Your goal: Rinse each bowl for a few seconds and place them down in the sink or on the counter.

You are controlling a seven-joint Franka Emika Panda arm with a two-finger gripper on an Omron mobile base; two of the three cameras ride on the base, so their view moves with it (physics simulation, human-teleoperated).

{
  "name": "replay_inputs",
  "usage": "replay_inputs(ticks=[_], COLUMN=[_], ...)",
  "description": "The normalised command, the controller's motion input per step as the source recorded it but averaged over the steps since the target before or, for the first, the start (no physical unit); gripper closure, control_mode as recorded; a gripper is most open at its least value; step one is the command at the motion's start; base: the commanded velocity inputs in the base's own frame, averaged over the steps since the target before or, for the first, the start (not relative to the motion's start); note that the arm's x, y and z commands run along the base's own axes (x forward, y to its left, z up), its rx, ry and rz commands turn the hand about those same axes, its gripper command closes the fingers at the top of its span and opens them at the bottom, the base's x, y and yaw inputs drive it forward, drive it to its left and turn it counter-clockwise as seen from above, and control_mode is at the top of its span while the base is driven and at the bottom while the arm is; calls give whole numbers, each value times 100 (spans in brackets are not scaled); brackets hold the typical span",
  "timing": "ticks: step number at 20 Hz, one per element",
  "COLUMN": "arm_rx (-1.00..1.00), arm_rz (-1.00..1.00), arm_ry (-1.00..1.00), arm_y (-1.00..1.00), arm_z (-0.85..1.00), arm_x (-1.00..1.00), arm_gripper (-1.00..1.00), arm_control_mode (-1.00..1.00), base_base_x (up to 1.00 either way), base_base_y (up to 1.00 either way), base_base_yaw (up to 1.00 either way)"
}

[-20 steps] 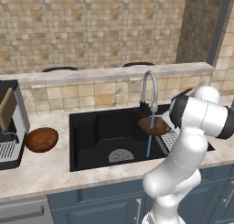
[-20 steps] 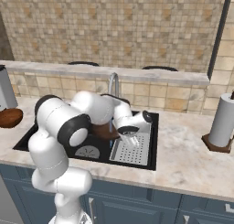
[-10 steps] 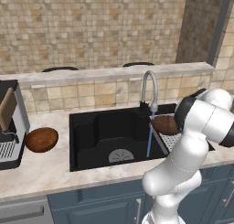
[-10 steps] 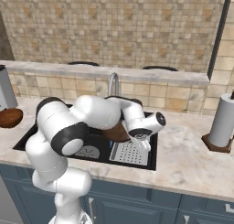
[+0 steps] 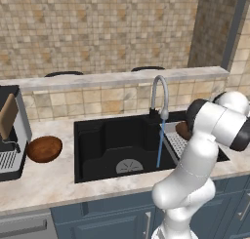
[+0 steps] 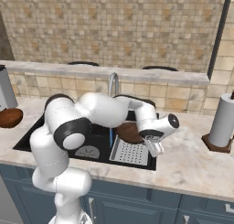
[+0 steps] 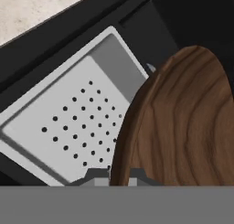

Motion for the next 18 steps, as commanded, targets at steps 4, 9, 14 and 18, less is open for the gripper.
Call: replay_inputs(ticks=[4, 9, 14, 18], arm_rx=[-4, -3, -1, -7], arm_rz=[-14, -12, -7, -2], arm_ry=[8, 6, 6, 7], arm_y=[-83, -91, -94, -50], arm_z=[-4, 0, -8, -31], arm_x=[-4, -1, 0, 0], arm_gripper=[100, 100, 100, 100], arm_control_mode=[-100, -100, -100, -100], base_base_x=[0, 0, 0, 0], base_base_y=[0, 0, 0, 0], base_base_yaw=[0, 0, 0, 0])
